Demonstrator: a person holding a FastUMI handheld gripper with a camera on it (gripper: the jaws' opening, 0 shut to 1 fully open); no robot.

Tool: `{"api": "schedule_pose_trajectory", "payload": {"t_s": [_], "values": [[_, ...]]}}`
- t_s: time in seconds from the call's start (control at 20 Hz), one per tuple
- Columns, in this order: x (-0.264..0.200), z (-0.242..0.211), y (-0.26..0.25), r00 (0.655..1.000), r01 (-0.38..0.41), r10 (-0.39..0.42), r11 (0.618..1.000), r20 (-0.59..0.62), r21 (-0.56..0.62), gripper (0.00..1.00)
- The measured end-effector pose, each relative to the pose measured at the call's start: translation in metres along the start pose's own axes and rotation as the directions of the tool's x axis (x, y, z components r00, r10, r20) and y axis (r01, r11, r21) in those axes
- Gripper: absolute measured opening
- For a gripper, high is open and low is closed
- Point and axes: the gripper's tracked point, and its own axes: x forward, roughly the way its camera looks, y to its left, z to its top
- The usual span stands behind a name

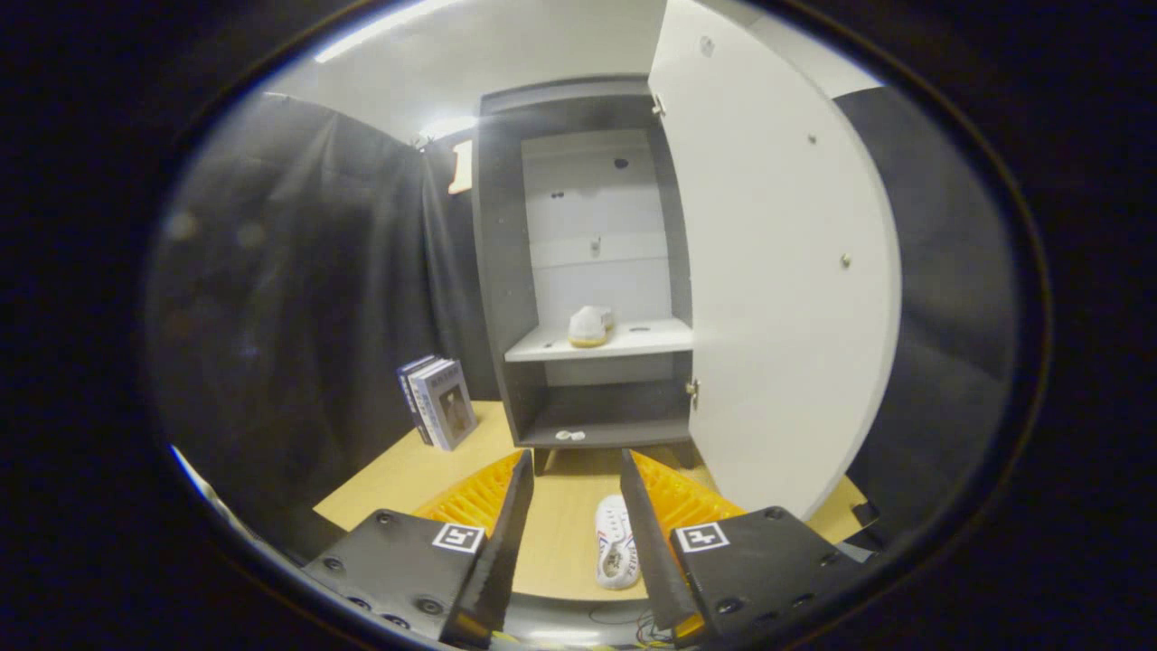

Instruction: Open the shoe cabinet door, grab the shoes and put them into the shoe cabinet, then close the shoe cabinet door.

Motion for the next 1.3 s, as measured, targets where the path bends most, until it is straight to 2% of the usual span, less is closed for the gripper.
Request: {"api": "schedule_pose_trajectory", "payload": {"t_s": [0.4, 0.7, 0.9, 1.1, 1.2, 1.3], "values": [[0.083, -0.161, -0.01, 0.979, 0.028, -0.013, 0.997, -0.202, 0.072, 0.62], [0.134, -0.246, -0.035, 0.949, 0.081, -0.051, 0.993, -0.31, 0.086, 0.62], [0.153, -0.277, -0.037, 0.914, 0.108, -0.073, 0.992, -0.399, 0.066, 0.63], [0.17, -0.286, -0.034, 0.89, 0.107, -0.083, 0.994, -0.448, 0.027, 0.62], [0.18, -0.288, -0.033, 0.883, 0.1, -0.084, 0.995, -0.462, 0.01, 0.62], [0.185, -0.284, -0.034, 0.892, 0.097, -0.083, 0.995, -0.445, 0.007, 0.62]]}}
